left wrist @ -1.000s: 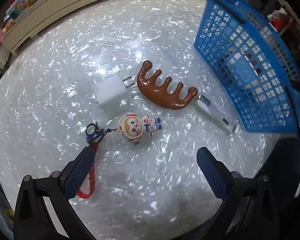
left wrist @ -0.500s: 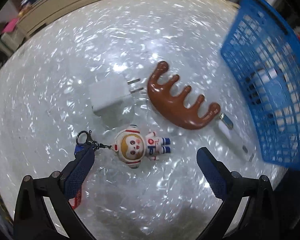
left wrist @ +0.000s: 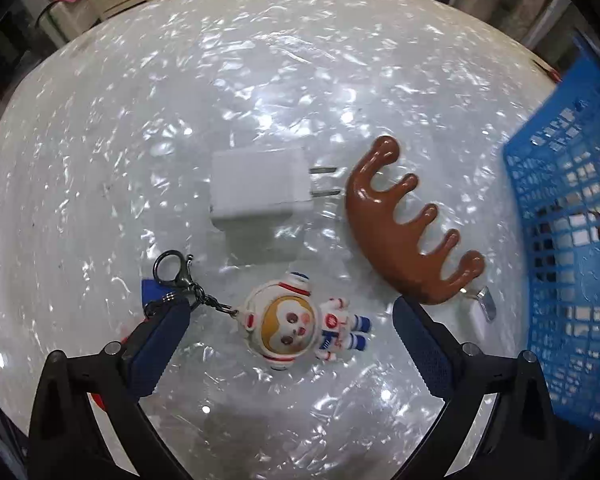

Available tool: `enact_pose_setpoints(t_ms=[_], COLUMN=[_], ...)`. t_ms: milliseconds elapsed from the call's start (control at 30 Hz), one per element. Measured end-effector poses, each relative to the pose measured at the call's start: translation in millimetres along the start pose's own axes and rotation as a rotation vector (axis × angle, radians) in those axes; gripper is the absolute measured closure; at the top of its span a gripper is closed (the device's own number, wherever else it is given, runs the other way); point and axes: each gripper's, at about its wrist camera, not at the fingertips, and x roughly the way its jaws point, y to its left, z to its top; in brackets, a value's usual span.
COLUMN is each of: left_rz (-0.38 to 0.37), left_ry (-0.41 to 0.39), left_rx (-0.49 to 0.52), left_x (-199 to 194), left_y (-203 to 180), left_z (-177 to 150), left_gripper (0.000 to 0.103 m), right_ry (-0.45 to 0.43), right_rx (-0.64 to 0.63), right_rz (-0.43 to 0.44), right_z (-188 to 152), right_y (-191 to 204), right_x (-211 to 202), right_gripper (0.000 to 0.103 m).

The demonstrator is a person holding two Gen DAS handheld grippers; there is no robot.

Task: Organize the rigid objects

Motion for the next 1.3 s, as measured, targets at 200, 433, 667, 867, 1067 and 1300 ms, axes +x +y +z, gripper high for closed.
enact_pose_setpoints(t_ms=[200, 433, 667, 867, 1067, 1300], left_rz=[0.005, -0.009, -0.075, -0.114, -0.109, -0.134], left_ry=[-0.015, -0.024, -0.025, -0.04, -0.095, -0.185], left_rx=[-0.02, 0.024, 0.021, 0.014, 0.035, 0.07], left_x=[1.6, -3.4, -19.3, -34.6, -63.8, -114.1], left_y=[0.7, -7.2, 1.7, 11.0, 19.3, 22.8], left_z=[2.5, 6.7, -6.5, -16.7, -25.7, -25.3], left_gripper=[0.021, 0.044, 0.048, 0.048, 0.048, 0.048], right_ry=[0.0, 0.001, 0.001, 0.001, 0.003, 0.006], right_rx=[0.001, 0.003, 0.004, 0.005, 0.006, 0.005], right_rz=[-0.001, -0.009, -0.011, -0.012, -0.015, -0.028], right_z=[0.2, 1.4, 1.7, 1.3, 1.6, 2.3], right_y=[-0.5, 0.0, 0.0, -0.1, -0.3, -0.1], right_x=[0.3, 4.2, 4.6, 3.8, 5.5, 4.4], right_gripper=[0.096, 0.096, 0.096, 0.096, 0.096, 0.096])
